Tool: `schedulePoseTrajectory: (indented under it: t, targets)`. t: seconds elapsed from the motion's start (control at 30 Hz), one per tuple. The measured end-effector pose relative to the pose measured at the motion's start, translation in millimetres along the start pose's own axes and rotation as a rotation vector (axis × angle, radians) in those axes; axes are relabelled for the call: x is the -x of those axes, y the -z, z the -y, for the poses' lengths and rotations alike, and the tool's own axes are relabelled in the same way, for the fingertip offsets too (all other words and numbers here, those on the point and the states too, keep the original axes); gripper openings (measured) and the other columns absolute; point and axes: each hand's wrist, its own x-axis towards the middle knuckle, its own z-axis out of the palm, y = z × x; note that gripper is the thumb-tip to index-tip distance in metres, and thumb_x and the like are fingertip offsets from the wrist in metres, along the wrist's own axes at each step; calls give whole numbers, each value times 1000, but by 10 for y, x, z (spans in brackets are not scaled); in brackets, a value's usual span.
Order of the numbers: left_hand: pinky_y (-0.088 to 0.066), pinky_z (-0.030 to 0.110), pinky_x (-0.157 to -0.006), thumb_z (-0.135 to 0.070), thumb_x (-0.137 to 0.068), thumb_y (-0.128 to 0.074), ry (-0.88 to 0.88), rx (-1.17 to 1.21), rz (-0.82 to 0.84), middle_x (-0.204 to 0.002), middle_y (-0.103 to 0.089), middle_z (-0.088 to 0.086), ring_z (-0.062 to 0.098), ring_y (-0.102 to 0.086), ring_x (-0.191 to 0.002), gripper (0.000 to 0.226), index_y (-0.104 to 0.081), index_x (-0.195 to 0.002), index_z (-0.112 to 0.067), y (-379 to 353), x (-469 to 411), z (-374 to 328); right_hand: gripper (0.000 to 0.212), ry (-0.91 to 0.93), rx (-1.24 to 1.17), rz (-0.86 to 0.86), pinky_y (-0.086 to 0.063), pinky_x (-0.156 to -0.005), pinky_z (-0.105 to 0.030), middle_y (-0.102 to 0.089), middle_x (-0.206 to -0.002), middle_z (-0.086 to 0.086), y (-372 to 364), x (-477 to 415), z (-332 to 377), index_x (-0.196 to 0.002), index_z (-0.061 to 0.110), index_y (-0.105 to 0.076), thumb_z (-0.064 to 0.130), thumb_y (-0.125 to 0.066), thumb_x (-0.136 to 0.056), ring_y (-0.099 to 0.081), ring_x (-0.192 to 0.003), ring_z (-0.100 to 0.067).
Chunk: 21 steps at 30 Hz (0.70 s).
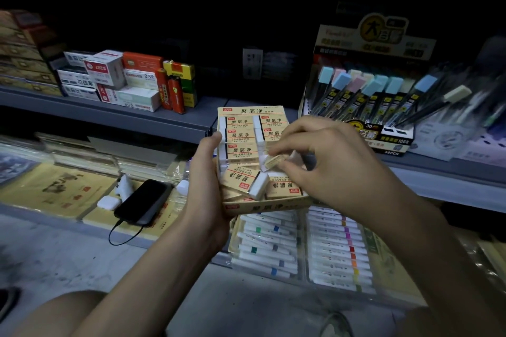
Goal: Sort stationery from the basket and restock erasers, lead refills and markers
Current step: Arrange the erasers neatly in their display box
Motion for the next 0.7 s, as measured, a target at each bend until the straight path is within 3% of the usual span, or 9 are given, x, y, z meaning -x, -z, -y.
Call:
schedulePoseTrajectory:
  t: [0.2,0.33,0.47,0.63,0.7]
  targets:
    - [-58,31,-56,-50,-101,-37,-6,9,8,-94,-80,8,23,-77,-74,52,-74,-116,-17,1,3,16,21,-39,14,34,-48,-81,-19,-60,-102,17,46,-3,1,-102,31,-76,20,-81,-86,-58,-93,-3]
    - [-57,32,-61,-54,-102,-35,-9,-31,15,-96,-80,7,22,-77,-77,53,-74,-116,-21,16,-1,25,25,-50,59,43,-50,-78,-24,-61,-95,16,55,-42,16,-91,30,-67,16,-85,-80,-58,-87,-3]
    - [-59,36,-69,-55,-102,-34,-15,-55,1,-101,-80,7,25,-77,-83,55,-72,-121,-21,13,-6,26,24,-81,44,61,-53,-82,-31,-58,-105,13,72,-77,48,-92,31,-70,16,-86,-80,-60,-94,-9]
    - [-58,34,-64,-55,-102,-34,-20,-53,11,-97,-80,6,22,-78,-78,55,-72,-120,-21,8,-6,38,22,-31,252,47,-39,-77,-31,-61,-98,13,26,-97,79,-92,28,-71,18,-85,-79,-46,-97,-13]
    - [-58,33,-63,-54,-102,-34,-19,-44,13,-96,-80,7,23,-78,-78,54,-73,-119,-20,3,2,32,20,-51,271,51,-41,-77,-33,-60,-98,12,38,-100,91,-93,27,-71,21,-85,-79,-46,-98,-13]
